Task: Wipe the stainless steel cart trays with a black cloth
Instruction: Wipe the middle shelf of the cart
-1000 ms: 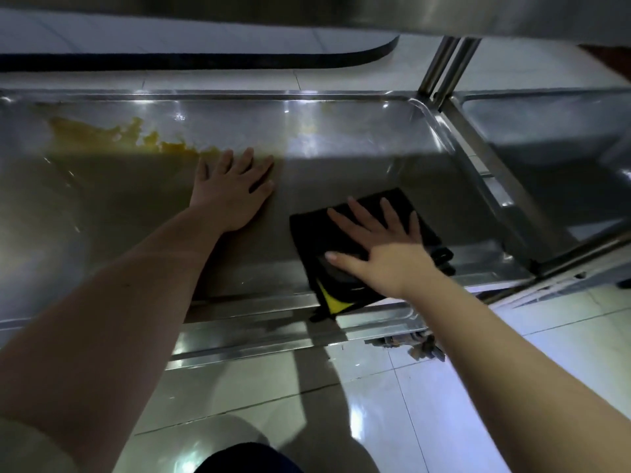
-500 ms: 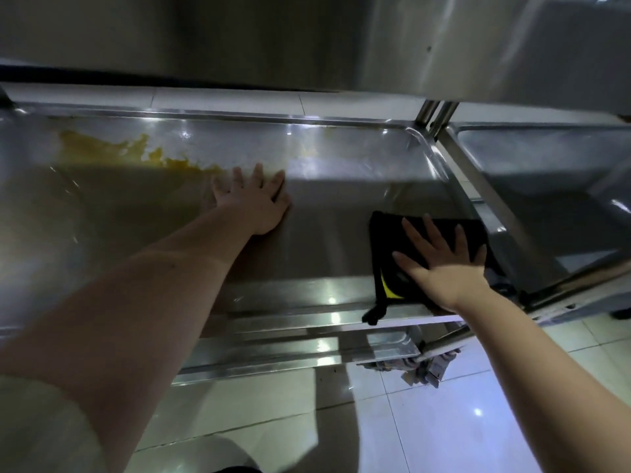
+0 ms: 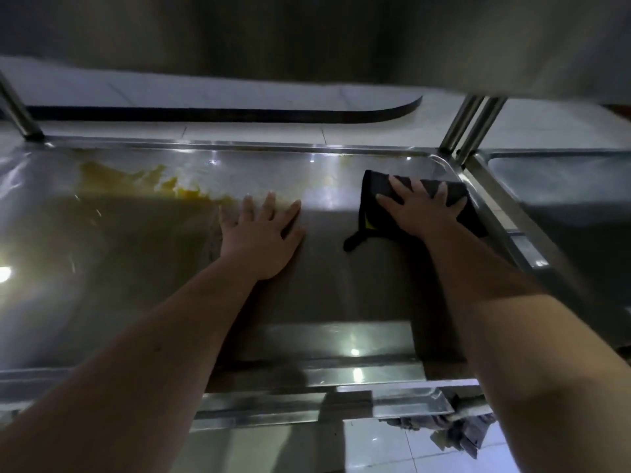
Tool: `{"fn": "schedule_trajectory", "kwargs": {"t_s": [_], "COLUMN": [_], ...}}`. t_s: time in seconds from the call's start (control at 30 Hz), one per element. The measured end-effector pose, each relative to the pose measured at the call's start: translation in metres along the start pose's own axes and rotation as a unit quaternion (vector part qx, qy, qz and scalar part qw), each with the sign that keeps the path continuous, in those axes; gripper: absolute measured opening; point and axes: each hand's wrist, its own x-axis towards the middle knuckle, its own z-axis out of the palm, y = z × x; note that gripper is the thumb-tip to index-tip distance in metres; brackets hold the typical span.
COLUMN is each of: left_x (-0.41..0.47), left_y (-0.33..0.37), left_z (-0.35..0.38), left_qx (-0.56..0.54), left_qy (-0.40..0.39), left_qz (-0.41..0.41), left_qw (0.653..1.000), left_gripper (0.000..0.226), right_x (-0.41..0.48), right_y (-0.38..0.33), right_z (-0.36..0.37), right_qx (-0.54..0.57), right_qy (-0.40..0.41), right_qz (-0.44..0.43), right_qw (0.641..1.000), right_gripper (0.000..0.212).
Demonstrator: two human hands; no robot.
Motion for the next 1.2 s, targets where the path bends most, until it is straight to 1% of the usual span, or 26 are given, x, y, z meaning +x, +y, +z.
{"fn": "schedule_trajectory", "kwargs": {"t_s": [0.07,0.13,0.23,0.33,0.4,0.47,0.57,0.7,0.77,0.83,0.93,1.07,1.13,1.2], "left_x": [0.003,0.003,0.002,0.003,0.002,0.001,-0.001,-0.003,-0.002,0.0,0.001,-0.001,0.002,0.007], "left_y": [-0.001,-0.001,-0.003,-0.002,-0.003,-0.004,-0.004,-0.001,-0.001,-0.002,-0.003,-0.001,-0.006,-0.03], "left_z": [0.0,0.0,0.001,0.002,0.002,0.002,0.0,0.0,0.001,0.0,0.0,-0.006,-0.018,-0.031], "left_qx": [-0.001,-0.004,-0.008,-0.004,-0.015,-0.027,-0.031,-0.021,-0.017,-0.012,-0.013,-0.029,-0.031,-0.004], "left_qy": [-0.003,-0.006,-0.007,-0.008,-0.012,-0.013,-0.01,-0.006,0.0,-0.006,-0.011,-0.043,-0.057,-0.032], "left_qz": [-0.003,-0.004,0.001,-0.001,-0.002,-0.002,0.0,-0.001,-0.002,-0.005,-0.002,-0.009,0.016,0.05], "left_qw": [1.0,1.0,1.0,1.0,1.0,1.0,0.999,1.0,1.0,1.0,1.0,0.999,0.998,0.998], "left_gripper": [0.059,0.058,0.058,0.057,0.054,0.052,0.054,0.056,0.056,0.056,0.056,0.056,0.055,0.054], "right_x": [0.003,-0.018,-0.086,-0.176,-0.202,-0.181,-0.1,-0.007,0.01,0.004,-0.042,-0.148,-0.199,-0.228], "right_y": [-0.004,-0.006,-0.014,-0.024,-0.024,-0.025,-0.038,-0.067,-0.079,-0.08,-0.072,-0.065,-0.061,-0.058], "right_z": [-0.002,-0.001,0.018,0.045,0.05,0.044,0.026,0.01,0.009,0.011,0.019,0.038,0.047,0.049], "right_qx": [0.003,0.003,-0.022,-0.023,-0.018,-0.023,-0.027,-0.008,-0.005,-0.012,-0.013,-0.03,-0.043,-0.05], "right_qy": [-0.002,-0.006,-0.003,-0.01,-0.025,-0.014,0.014,0.005,0.006,0.003,0.001,-0.01,-0.032,-0.046], "right_qz": [0.004,-0.015,-0.07,-0.16,-0.183,-0.16,-0.093,-0.013,0.003,-0.008,-0.048,-0.089,-0.119,-0.143], "right_qw": [1.0,1.0,0.997,0.987,0.983,0.987,0.995,1.0,1.0,1.0,0.999,0.996,0.991,0.987], "right_gripper": [0.072,0.071,0.072,0.074,0.071,0.066,0.066,0.069,0.07,0.07,0.069,0.071,0.073,0.07]}}
